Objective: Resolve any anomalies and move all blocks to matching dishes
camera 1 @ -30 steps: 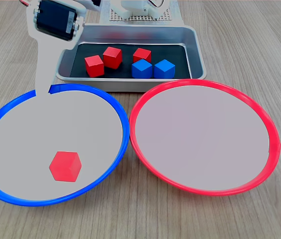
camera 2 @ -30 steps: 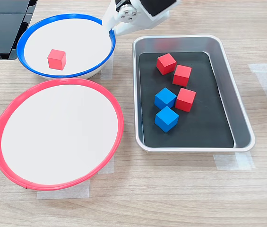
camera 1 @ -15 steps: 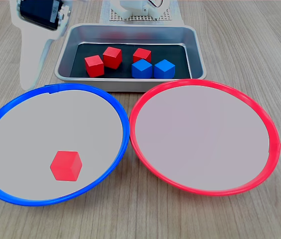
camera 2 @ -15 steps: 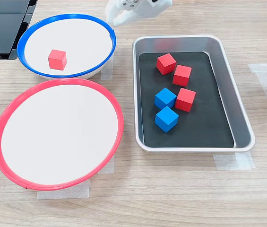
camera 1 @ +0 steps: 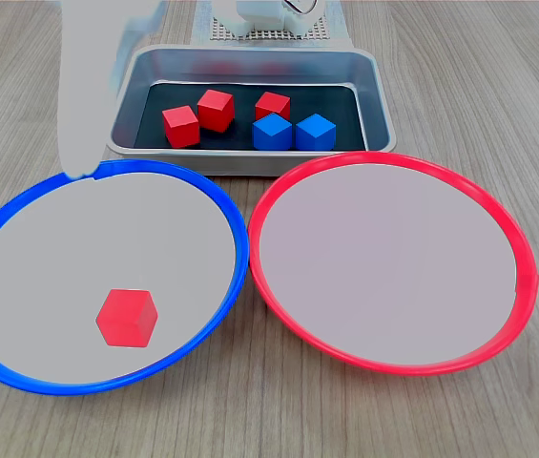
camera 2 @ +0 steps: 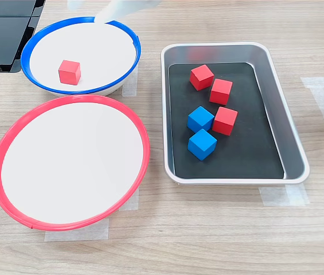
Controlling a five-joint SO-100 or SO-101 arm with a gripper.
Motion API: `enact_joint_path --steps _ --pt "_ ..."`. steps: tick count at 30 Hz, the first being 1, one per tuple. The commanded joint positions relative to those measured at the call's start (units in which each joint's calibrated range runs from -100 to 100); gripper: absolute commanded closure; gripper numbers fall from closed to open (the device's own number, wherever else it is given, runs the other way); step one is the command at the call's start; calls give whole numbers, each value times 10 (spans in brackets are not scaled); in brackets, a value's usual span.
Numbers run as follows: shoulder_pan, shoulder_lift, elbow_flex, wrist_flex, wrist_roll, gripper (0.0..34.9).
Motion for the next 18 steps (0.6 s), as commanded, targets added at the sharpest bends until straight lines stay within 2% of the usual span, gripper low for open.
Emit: enact_joint_path --steps 1,7,10,18 --pt "-15 79 -87 2 -25 182" --pt "-15 162 -154 26 -28 142" --pt "-13 191 -182 31 -28 134" --pt "-16 262 -292 68 -34 156"
